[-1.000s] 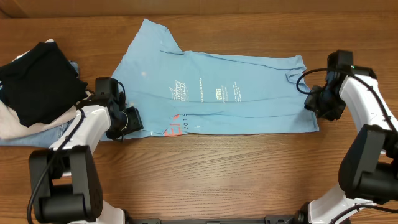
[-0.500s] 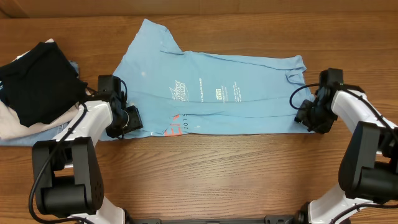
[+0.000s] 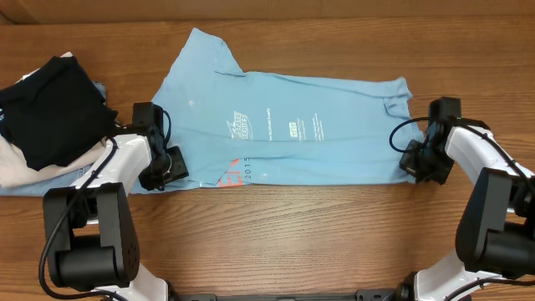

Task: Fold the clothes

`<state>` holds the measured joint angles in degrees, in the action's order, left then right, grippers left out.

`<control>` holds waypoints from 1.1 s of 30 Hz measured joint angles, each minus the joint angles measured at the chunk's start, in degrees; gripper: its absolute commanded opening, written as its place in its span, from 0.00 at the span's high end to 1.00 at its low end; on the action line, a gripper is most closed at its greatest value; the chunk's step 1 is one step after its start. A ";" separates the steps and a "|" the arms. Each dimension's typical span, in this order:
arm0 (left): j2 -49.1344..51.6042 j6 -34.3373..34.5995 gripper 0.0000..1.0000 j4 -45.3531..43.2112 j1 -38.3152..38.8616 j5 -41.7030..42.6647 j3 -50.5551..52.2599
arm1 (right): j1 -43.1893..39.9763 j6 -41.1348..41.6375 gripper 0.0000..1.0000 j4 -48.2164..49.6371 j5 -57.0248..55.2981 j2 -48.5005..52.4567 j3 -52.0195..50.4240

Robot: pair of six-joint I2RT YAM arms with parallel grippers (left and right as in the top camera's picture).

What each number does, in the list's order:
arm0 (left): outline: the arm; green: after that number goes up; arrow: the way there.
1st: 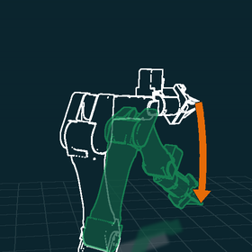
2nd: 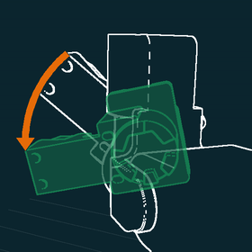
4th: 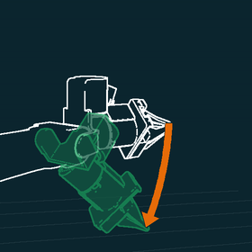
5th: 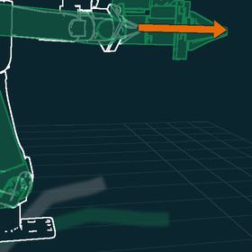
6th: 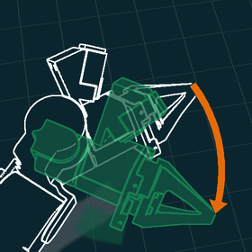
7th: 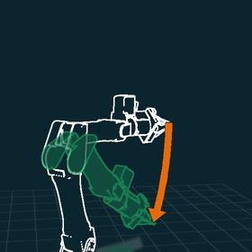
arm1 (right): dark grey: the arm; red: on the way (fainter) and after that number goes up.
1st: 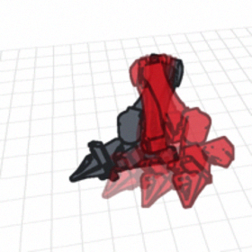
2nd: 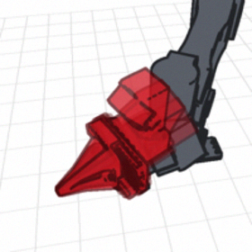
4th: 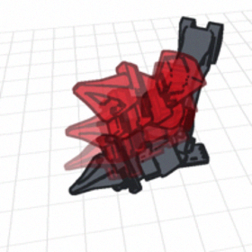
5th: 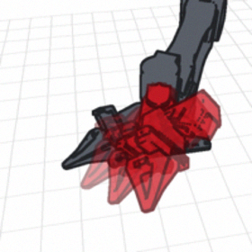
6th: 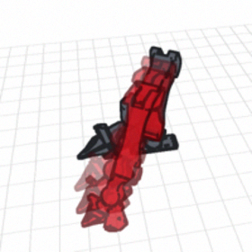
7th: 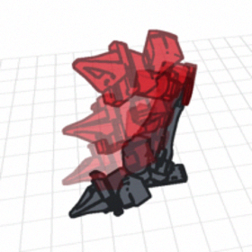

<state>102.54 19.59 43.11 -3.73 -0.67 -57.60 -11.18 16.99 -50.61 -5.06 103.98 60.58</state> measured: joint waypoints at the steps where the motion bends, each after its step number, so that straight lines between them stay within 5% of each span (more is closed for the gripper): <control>1: -0.09 0.44 0.47 0.15 0.00 -0.07 0.22 | 0.11 0.87 0.96 -1.38 -0.63 0.00 0.00; 10: -1.14 3.06 0.52 3.48 -0.02 -0.24 2.01 | 0.13 6.56 0.96 -10.78 -4.83 0.04 -1.64; 24: -6.12 4.04 0.52 9.25 -0.02 -1.31 7.08 | 0.13 10.10 0.95 -9.88 -5.99 -1.36 -3.19; 30: -13.84 4.02 0.40 10.03 -0.04 -3.32 9.62 | 0.07 10.71 0.72 -9.51 -6.43 -9.01 -3.02; 33: -19.63 3.69 0.37 8.94 -0.04 -3.85 9.55 | -0.02 10.60 0.71 -9.46 -6.82 -13.68 -1.79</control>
<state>82.91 23.29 52.05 -3.77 -4.51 -48.05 -11.20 27.59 -60.07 -11.88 90.30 58.78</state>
